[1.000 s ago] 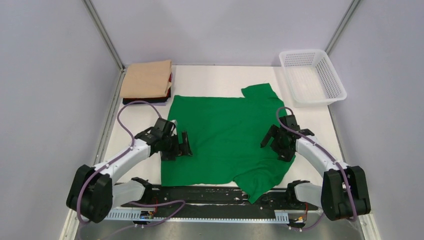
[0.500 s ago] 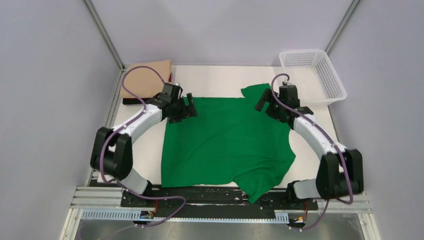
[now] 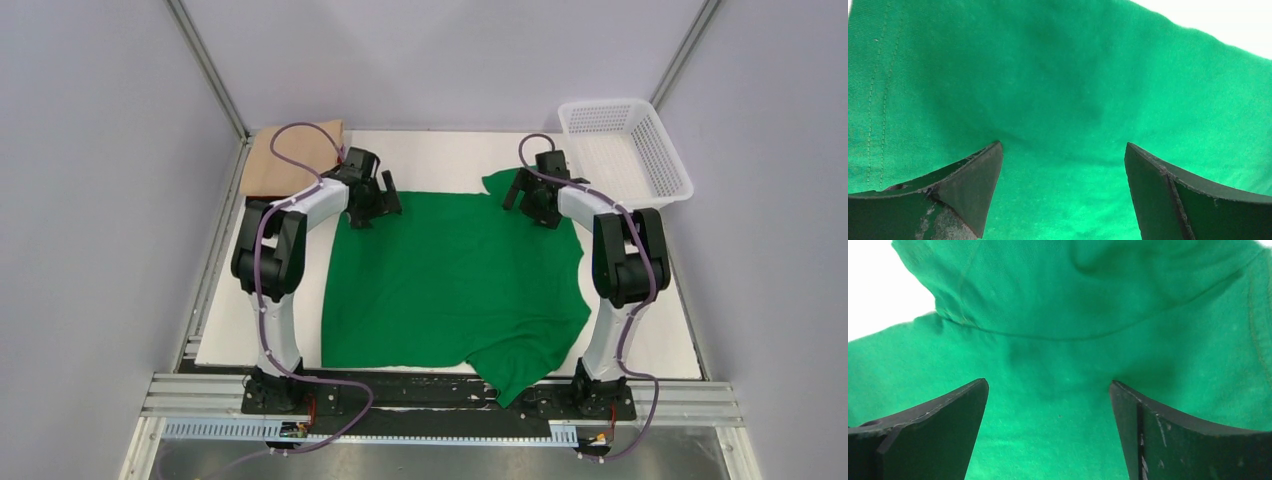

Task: Fold and stack the t-shirts
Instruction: Flatten out the tshirt, then grab the side of the flattened tshirt closest away from the robot with both arms

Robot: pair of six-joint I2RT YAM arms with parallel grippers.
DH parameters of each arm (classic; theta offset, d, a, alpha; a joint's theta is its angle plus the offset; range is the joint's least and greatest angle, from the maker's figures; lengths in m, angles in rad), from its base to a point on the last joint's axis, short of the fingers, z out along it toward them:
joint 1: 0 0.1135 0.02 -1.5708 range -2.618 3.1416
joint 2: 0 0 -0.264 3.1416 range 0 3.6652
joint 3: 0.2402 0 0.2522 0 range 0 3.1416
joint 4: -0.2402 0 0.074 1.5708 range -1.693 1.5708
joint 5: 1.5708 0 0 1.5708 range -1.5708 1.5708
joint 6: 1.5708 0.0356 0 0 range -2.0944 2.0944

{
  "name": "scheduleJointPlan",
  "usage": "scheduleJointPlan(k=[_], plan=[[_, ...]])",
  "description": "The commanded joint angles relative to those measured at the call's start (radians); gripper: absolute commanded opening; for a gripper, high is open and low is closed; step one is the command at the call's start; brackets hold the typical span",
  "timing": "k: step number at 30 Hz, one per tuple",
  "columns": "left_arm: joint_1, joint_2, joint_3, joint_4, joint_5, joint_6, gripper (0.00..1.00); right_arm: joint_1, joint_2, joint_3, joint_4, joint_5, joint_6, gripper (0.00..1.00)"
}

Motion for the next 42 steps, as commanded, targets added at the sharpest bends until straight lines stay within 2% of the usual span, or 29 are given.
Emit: scheduleJointPlan(k=[1, 9, 15, 19, 25, 29, 33, 36, 42], plan=[[0.052, 0.144, 0.065, -0.01, -0.034, -0.026, 1.0, -0.038, 0.101, 0.127, 0.004, 0.009, -0.006, 1.0], [0.076, 0.299, 0.288, -0.071, -0.042, -0.009, 1.0, -0.073, 0.301, 0.366, -0.012, 0.035, -0.039, 1.0], [0.076, 0.324, 0.36, -0.063, -0.015, 0.019, 1.0, -0.081, 0.435, 0.589, -0.014, 0.041, -0.056, 1.0], [0.074, 0.303, 0.417, -0.062, 0.061, 0.033, 1.0, -0.079, 0.422, 0.647, -0.019, 0.041, -0.086, 1.0], [0.033, 0.151, 0.403, -0.104, 0.018, 0.076, 1.0, -0.044, 0.173, 0.475, -0.007, 0.016, -0.137, 1.0], [-0.011, -0.015, 0.287, -0.168, -0.033, 0.088, 1.0, -0.016, -0.072, 0.273, 0.021, -0.06, -0.141, 1.0], [-0.054, -0.254, 0.059, -0.205, -0.098, 0.055, 1.0, -0.001, -0.302, 0.06, 0.045, -0.067, -0.11, 1.0], [-0.081, -0.472, -0.167, -0.259, -0.163, -0.001, 1.0, 0.0, -0.48, -0.112, 0.077, -0.039, -0.081, 1.0], [-0.088, -0.809, -0.511, -0.433, -0.223, -0.2, 1.0, -0.021, -0.714, -0.379, 0.088, 0.125, -0.012, 1.0]])
